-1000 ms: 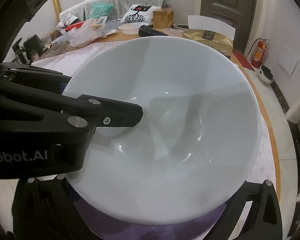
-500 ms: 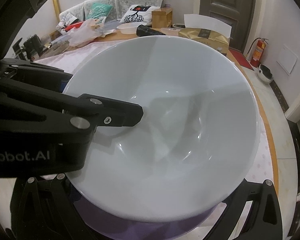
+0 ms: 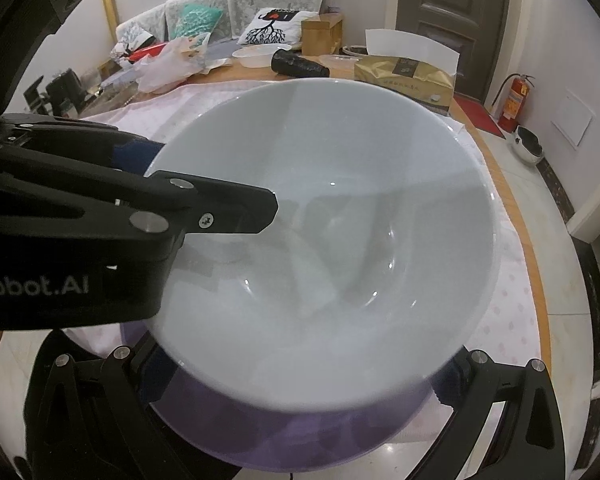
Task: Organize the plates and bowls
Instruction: 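Lower the held bowls onto the purple plate with the left gripper, then open the left gripper and pull it back from the bowls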
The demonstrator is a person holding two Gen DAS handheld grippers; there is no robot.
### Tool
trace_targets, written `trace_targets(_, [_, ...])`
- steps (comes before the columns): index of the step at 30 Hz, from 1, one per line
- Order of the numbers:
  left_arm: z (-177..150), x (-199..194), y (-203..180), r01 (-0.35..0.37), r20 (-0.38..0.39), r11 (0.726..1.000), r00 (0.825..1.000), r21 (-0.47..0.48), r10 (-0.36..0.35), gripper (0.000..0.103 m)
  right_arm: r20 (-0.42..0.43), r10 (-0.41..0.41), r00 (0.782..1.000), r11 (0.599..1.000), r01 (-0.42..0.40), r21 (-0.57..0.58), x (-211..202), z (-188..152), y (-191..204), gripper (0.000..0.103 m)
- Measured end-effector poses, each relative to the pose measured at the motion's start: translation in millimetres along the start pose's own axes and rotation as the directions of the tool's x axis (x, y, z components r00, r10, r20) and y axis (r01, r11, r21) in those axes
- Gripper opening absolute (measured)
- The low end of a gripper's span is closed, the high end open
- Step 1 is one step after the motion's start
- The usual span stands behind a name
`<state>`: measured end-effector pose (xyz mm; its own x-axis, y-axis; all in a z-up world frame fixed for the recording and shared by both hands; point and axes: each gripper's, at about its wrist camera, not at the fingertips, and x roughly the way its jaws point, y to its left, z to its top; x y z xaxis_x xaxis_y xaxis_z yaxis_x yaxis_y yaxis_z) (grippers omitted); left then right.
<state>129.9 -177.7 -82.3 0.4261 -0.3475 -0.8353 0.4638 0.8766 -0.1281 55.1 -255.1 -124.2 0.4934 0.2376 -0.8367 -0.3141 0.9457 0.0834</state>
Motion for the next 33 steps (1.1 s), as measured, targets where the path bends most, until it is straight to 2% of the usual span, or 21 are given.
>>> trace_targets(7, [-2.6, -20.8, -0.8, -0.009, 0.034, 1.0, 0.999, -0.004, 0.009, 0.051, 0.037, 0.015, 0.999, 1.0, -0.016, 0.024, -19.1, -3.4, -2.3, 0.1])
trace_targets(9, [-3.8, -29.0, -1.3, -0.016, 0.049, 1.0, 0.999, -0.005, 0.017, 0.058, 0.049, 0.012, 0.999, 1.0, -0.013, 0.023, -27.2, -4.9, -2.2, 0.099])
trace_targets(13, [-5.2, -45.3, -2.6, -0.032, 0.083, 0.999, 0.996, -0.005, 0.032, 0.065, 0.076, 0.017, 0.997, 1.0, -0.019, 0.02, -47.1, -9.0, -2.8, 0.1])
trace_targets(15, [-5.7, -54.1, -2.8, -0.046, 0.105, 0.999, 0.993, -0.006, 0.047, 0.078, 0.095, 0.016, 0.995, 1.0, -0.017, 0.015, -58.2, -11.2, -3.4, 0.1])
trace_targets(18, [-9.5, -68.6, -2.4, -0.074, 0.142, 0.997, 0.987, -0.005, 0.074, 0.087, 0.132, 0.012, 0.991, 1.0, -0.013, 0.009, -75.1, -15.2, -6.6, 0.1])
trace_targets(20, [-12.0, -77.6, -1.5, -0.095, 0.168, 0.995, 0.981, -0.015, 0.097, 0.093, 0.149, 0.012, 0.989, 1.0, -0.014, 0.017, -84.9, -16.0, -10.0, 0.1])
trace_targets(22, [-14.6, -85.3, 0.7, -0.104, 0.195, 0.994, 0.975, -0.031, 0.108, 0.094, 0.165, 0.014, 0.986, 0.999, -0.02, 0.032, -92.5, -15.9, -14.2, 0.1])
trace_targets(24, [-16.8, -91.6, 2.3, -0.112, 0.215, 0.993, 0.969, -0.045, 0.119, 0.103, 0.181, 0.013, 0.983, 0.999, -0.021, 0.045, -98.6, -14.7, -17.9, 0.1])
trace_targets(28, [-21.2, -103.7, 4.8, -0.13, 0.253, 0.99, 0.957, -0.057, 0.14, 0.103, 0.218, 0.004, 0.976, 0.998, -0.019, 0.067, -109.3, -11.1, -23.6, 0.1])
trace_targets(33, [-29.5, -124.1, 8.8, -0.16, 0.349, 0.982, 0.919, -0.101, 0.185, 0.103, 0.26, 0.005, 0.966, 0.995, -0.03, 0.091, -118.0, -8.1, -26.4, 0.1])
